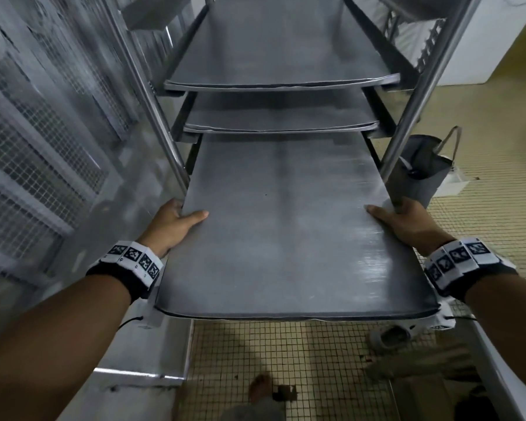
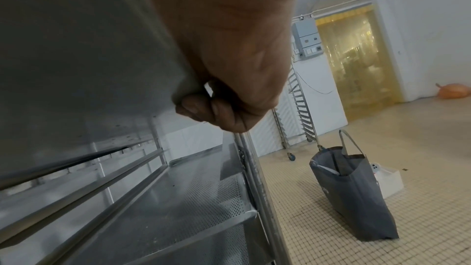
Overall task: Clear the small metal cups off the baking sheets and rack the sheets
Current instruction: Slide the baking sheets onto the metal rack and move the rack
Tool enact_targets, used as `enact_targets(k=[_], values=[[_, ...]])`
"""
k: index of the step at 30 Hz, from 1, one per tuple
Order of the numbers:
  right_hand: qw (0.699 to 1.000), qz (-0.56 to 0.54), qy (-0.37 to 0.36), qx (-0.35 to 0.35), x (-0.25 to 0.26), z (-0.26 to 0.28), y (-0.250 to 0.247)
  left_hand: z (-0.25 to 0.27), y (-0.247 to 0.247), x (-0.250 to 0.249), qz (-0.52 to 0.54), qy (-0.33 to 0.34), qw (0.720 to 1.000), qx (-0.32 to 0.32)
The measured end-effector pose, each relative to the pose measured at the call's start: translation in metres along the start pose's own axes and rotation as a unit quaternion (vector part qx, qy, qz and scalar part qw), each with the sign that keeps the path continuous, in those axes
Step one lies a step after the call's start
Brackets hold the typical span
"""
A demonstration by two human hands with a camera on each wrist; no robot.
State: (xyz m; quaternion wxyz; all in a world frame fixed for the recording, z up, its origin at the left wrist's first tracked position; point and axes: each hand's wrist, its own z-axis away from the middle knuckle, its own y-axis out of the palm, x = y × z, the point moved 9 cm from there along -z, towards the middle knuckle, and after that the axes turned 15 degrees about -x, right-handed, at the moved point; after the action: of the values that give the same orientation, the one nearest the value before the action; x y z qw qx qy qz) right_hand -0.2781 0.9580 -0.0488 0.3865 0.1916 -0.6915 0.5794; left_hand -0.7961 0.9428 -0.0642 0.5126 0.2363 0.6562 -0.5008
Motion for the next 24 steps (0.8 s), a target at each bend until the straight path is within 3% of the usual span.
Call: enact_targets(k=[10, 16, 24], values=[[0.999, 0.011, 0.002, -0.032, -0.005, -0.048, 0.028, -0.049, 0.030, -0.001, 0.007, 0.011, 1.000, -0.002], [0.997, 0.047, 0.001, -0.060, 0.012, -0.069, 0.034, -0.080, 0.037, -0.012, -0.028, 0.048, 0.998, -0.007], [0.995, 0.090, -0.002, -0.043, 0.021, -0.067, 0.029, -0.081, 0.034, -0.010, -0.118, 0.033, 0.992, 0.022]])
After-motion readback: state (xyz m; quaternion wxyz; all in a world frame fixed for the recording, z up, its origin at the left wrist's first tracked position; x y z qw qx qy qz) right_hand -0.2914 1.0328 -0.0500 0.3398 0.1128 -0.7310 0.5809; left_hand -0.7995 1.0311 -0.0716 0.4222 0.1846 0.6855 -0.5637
